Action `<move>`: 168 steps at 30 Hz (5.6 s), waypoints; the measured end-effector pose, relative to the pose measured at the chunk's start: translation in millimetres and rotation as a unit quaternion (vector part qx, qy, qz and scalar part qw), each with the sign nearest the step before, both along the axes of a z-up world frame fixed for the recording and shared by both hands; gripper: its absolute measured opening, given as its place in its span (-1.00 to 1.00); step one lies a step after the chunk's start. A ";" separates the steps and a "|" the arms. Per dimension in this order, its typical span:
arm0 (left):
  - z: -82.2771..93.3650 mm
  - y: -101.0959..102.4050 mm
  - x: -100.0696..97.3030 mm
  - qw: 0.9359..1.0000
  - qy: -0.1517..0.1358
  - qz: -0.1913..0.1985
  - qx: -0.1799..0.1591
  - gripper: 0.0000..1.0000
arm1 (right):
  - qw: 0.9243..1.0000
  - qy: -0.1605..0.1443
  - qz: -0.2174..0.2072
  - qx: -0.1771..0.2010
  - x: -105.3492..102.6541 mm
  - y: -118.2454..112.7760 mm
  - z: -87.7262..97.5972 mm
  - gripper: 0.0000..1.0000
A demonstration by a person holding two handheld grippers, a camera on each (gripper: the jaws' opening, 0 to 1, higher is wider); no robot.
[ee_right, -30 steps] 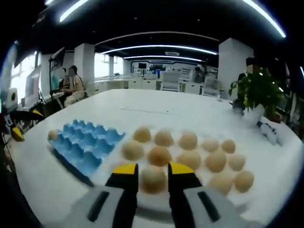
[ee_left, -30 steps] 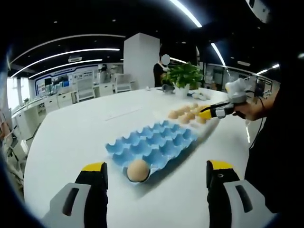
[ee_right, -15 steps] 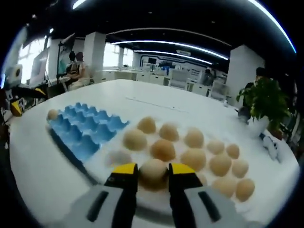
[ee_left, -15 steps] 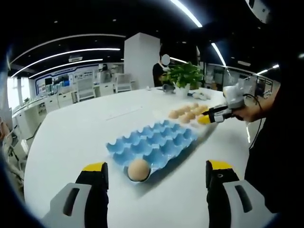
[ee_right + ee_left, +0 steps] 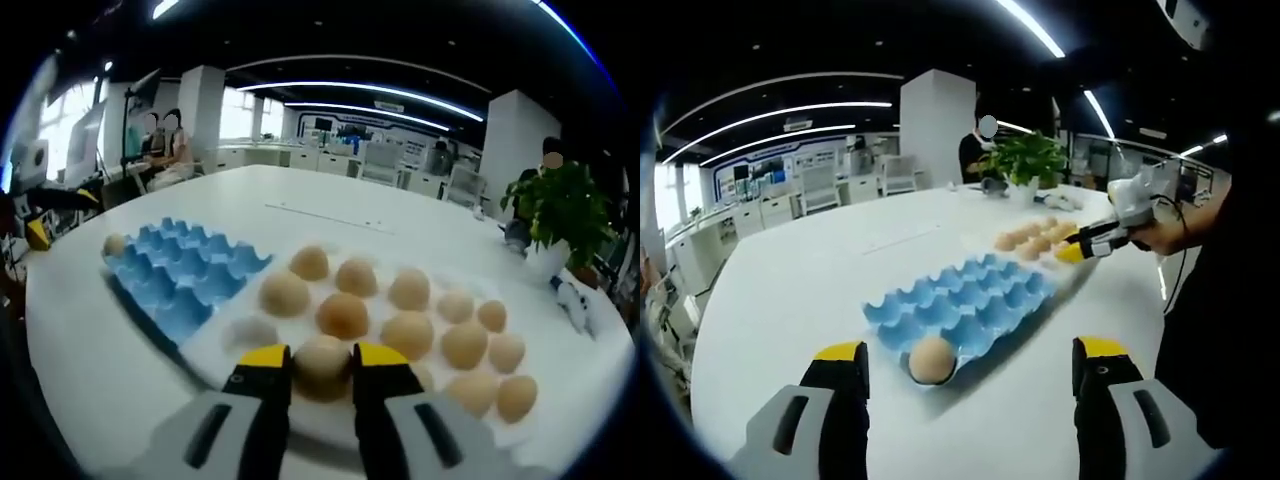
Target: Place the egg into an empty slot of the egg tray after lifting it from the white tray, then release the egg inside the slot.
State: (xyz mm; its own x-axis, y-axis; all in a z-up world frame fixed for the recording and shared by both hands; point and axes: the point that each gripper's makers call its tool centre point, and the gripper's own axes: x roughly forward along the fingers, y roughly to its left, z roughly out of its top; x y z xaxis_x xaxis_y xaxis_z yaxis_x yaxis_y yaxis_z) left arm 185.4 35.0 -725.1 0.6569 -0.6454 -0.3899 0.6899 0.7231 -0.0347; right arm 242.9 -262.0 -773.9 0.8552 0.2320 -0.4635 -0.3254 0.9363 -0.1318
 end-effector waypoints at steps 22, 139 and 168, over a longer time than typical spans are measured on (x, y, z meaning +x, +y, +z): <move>-2.3 -0.4 1.6 1.000 0.002 -0.004 0.002 0.67 | 0.999 -0.015 -0.006 0.028 2.5 -1.0 21.3 -0.55; -3.5 10.3 1.1 1.000 0.002 0.007 0.011 0.62 | 0.945 0.002 0.319 0.074 -12.6 259.4 -0.2 -0.52; -2.2 5.2 -2.1 1.000 0.002 -0.001 0.011 0.59 | 0.989 -0.050 0.110 0.089 0.9 103.8 36.3 -0.56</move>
State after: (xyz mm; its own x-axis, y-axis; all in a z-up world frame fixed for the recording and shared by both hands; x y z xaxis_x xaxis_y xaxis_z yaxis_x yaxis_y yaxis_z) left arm 183.3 40.2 -727.3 0.6547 -0.6375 -0.4063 0.6906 0.7229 -0.0214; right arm 243.8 -158.2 -737.7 0.8143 0.4884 -0.3138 -0.5179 0.8553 -0.0127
